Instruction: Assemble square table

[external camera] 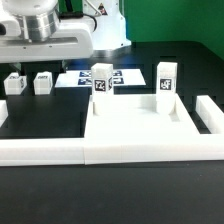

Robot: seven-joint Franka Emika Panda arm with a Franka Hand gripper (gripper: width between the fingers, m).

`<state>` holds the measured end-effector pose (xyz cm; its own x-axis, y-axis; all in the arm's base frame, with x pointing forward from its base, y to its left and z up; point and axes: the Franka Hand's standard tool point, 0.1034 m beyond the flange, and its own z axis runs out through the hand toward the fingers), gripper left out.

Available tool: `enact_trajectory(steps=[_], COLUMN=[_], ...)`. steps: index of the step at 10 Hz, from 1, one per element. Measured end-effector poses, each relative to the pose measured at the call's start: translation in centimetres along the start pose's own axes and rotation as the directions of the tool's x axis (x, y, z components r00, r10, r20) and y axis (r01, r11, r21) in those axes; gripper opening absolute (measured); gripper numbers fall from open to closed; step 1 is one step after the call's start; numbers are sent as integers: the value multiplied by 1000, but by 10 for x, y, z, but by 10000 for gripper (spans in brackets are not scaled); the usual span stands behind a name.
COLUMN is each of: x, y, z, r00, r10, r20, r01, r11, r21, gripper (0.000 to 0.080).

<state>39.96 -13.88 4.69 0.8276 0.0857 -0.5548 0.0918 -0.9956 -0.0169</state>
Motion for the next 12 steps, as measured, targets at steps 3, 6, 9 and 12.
enact_trajectory(steps=[3, 6, 9, 12], x=[7, 3, 0, -21], y=[8, 14, 12, 0], z=[10, 18, 30, 66], r00=[956, 934, 915, 868], r10=[29, 41, 66, 67], r20=[292, 354, 398, 491], r01=[-37, -54, -80, -88], r11=[999, 998, 997, 996], r21=[20, 26, 18, 20], gripper=[649, 649, 649, 649])
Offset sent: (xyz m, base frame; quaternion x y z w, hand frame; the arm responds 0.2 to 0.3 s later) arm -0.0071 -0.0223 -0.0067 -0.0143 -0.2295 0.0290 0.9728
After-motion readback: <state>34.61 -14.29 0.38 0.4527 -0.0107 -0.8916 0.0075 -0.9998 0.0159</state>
